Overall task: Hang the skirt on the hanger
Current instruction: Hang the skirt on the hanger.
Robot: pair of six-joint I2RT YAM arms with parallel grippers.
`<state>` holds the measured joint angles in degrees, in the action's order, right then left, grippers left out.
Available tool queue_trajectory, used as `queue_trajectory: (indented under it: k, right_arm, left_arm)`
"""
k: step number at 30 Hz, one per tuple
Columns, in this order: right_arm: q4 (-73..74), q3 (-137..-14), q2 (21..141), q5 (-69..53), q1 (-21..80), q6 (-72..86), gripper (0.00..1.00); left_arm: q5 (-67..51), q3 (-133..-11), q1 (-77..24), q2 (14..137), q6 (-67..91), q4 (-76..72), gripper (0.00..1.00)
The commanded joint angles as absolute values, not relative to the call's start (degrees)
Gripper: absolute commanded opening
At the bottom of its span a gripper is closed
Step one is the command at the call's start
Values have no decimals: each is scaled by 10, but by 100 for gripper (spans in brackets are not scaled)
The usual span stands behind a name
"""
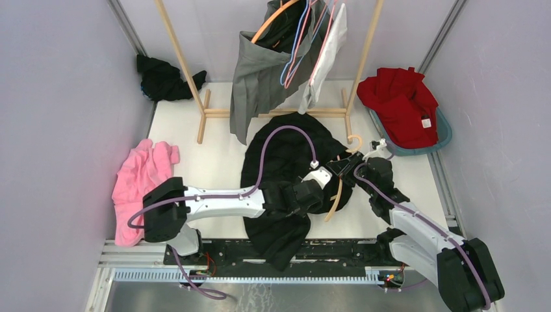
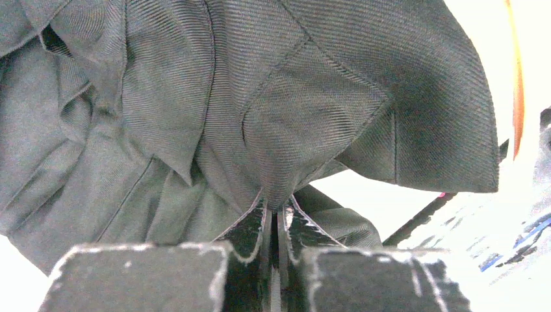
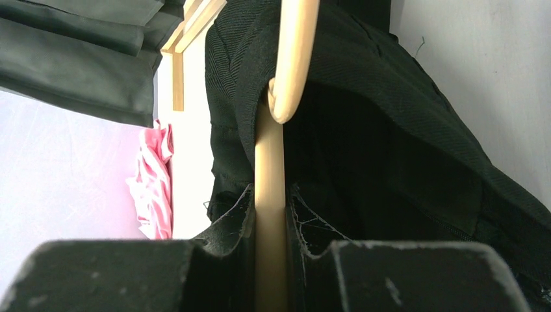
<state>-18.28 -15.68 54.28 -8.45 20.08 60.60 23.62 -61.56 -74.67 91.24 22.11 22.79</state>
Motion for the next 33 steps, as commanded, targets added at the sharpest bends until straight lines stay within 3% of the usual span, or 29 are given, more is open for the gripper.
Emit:
queue_trajectory:
  k: [1,21,33]
  right_arm:
    - [-243,-194,543,-107,196,629,1]
    - [-343,-193,615,-134,142,732,1]
    - [-362,-200,653,-84,138,770,1]
  left_arm:
    - [217,-630,-740,913,201,192,3]
    - [202,-483,-737,769,240,158,3]
    - [188,-455,-737,720,247,154,3]
